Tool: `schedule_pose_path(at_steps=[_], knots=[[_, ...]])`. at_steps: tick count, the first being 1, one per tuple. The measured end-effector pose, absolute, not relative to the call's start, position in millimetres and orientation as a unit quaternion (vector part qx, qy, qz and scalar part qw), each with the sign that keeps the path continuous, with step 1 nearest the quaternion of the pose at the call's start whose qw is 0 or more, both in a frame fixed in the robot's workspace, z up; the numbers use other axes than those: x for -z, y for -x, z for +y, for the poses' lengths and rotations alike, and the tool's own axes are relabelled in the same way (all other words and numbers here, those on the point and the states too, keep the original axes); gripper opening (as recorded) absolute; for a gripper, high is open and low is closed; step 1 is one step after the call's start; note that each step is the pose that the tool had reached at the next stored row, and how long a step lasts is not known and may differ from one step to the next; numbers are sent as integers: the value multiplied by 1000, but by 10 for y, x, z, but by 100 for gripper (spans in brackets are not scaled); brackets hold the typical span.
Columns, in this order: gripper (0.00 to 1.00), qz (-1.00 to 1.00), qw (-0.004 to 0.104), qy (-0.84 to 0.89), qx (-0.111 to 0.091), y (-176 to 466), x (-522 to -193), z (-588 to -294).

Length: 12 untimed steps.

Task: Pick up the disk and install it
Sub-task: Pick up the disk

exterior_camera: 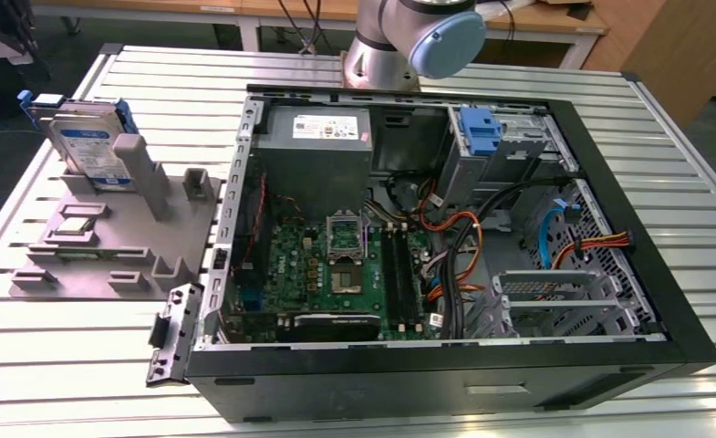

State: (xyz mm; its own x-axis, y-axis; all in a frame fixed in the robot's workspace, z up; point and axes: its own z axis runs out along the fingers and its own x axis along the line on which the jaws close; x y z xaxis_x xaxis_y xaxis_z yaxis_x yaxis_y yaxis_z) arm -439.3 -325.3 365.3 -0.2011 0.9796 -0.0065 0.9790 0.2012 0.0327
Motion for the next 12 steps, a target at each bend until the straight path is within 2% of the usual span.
schedule_pose_path(at_steps=[12], knots=[[10, 707, 14, -707, -9, 4397, -3601, -3253]])
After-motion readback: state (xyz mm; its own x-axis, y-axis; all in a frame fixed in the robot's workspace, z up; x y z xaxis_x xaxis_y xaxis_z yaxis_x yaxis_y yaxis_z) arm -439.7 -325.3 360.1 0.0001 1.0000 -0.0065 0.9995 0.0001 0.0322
